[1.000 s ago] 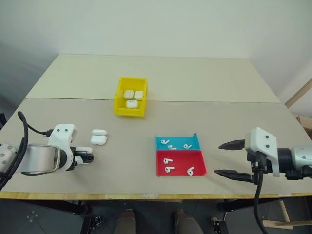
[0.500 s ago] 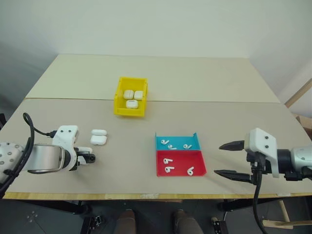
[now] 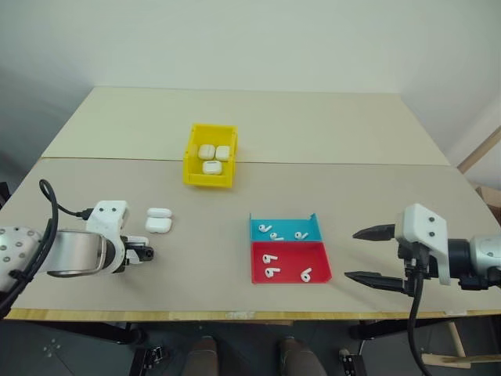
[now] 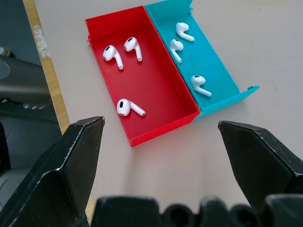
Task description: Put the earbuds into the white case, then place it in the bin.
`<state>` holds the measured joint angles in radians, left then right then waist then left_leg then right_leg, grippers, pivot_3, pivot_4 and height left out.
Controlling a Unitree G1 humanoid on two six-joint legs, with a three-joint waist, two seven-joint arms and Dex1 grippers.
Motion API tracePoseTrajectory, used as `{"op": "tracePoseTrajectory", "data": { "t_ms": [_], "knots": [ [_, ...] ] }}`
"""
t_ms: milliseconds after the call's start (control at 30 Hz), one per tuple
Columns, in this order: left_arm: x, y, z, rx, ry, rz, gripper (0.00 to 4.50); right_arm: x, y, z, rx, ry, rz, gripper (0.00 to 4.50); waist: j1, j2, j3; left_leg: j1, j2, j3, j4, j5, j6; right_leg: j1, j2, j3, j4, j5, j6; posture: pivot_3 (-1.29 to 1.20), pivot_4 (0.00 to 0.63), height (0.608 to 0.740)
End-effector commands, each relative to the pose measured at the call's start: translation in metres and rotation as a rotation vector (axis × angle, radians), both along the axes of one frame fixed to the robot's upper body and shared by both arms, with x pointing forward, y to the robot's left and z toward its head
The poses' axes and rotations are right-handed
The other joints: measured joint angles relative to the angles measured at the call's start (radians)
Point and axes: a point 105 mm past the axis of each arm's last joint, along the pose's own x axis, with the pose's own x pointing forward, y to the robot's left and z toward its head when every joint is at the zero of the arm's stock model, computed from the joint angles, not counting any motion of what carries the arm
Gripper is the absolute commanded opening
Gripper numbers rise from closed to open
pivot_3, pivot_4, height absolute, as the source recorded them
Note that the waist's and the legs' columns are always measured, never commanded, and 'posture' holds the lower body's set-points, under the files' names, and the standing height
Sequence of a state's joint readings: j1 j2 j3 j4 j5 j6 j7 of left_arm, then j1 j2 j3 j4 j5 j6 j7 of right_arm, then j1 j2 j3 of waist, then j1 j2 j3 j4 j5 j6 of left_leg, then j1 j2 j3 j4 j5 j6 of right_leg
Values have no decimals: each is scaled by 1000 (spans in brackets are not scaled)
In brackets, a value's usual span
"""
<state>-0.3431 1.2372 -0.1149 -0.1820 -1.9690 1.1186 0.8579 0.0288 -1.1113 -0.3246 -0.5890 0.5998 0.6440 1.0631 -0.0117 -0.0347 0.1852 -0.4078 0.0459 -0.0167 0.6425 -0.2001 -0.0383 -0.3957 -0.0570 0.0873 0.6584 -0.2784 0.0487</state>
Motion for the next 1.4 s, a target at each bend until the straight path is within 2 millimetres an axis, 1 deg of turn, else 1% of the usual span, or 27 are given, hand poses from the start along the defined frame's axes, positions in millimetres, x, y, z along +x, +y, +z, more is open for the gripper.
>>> {"op": "tracePoseTrajectory", "data": {
  "t_ms": [33,133,200,267,633,733,767,1033,1133,1200,1233,1267,1333,1400],
  "knots": [
    [3,-1,4,-5,-20,5,4500,-1,1,9,-7,-37,2,4464,0,0,0,0,0,0,0,0,0,0,0,0,0,0,0,0,150,740],
    [3,-1,4,9,-21,-3,4500,-1,0,9,-9,-38,1,4464,0,0,0,0,0,0,0,0,0,0,0,0,0,0,0,0,150,740],
    [3,-1,4,17,-21,-2,4114,-1,1,9,-9,-38,1,4500,0,0,0,0,0,0,0,0,0,0,0,0,0,0,0,0,150,740],
    [3,0,3,21,-16,2,3615,-1,1,9,-9,-38,1,4500,0,0,0,0,0,0,0,0,0,0,0,0,0,0,0,0,150,740],
    [4,1,1,21,-15,5,3615,-2,1,9,-10,-38,0,4500,0,0,0,1,0,0,0,0,0,1,0,0,0,0,0,0,150,740],
    [5,1,3,33,-29,-4,3074,-2,0,9,-12,-36,-2,4500,0,0,0,2,0,0,0,0,0,2,0,0,0,0,0,0,150,740],
    [5,2,3,36,-28,-5,2813,-2,0,8,-12,-34,-3,4500,0,0,0,2,0,0,0,0,0,2,0,0,0,0,0,0,150,740],
    [3,2,1,32,-16,-15,2801,-3,0,8,-13,-32,-3,4500,0,0,0,3,0,0,0,0,0,3,0,0,0,0,0,0,150,740],
    [5,0,10,14,-51,-28,2801,-3,-1,8,-15,-34,-5,4500,0,0,0,2,0,0,0,0,0,3,0,0,0,0,0,0,150,740],
    [11,-8,27,-34,-142,-64,2801,-2,-2,9,-17,-41,-7,4500,0,0,0,2,0,0,0,0,0,3,0,0,0,0,0,0,150,740],
    [13,-14,39,-45,-217,-115,2801,-1,-3,10,-18,-47,-9,4500,0,-1,0,1,0,0,0,0,0,2,0,0,0,0,0,0,150,740],
    [14,-18,47,-48,-266,-153,2801,-1,-4,11,-19,-50,-11,4500,0,-1,0,1,0,0,0,0,0,2,0,0,0,0,0,0,150,740],
    [12,-23,55,-60,-315,-213,2801,1,-5,12,-20,-54,-12,4500,1,-1,0,0,0,0,0,0,0,1,0,0,-1,0,0,0,150,740],
    [11,-28,71,-81,-448,-286,2801,4,-7,17,-28,-70,-11,4500,-2,-1,0,1,-1,0,0,0,0,2,0,0,-2,0,1,0,150,740]
  ]
}}
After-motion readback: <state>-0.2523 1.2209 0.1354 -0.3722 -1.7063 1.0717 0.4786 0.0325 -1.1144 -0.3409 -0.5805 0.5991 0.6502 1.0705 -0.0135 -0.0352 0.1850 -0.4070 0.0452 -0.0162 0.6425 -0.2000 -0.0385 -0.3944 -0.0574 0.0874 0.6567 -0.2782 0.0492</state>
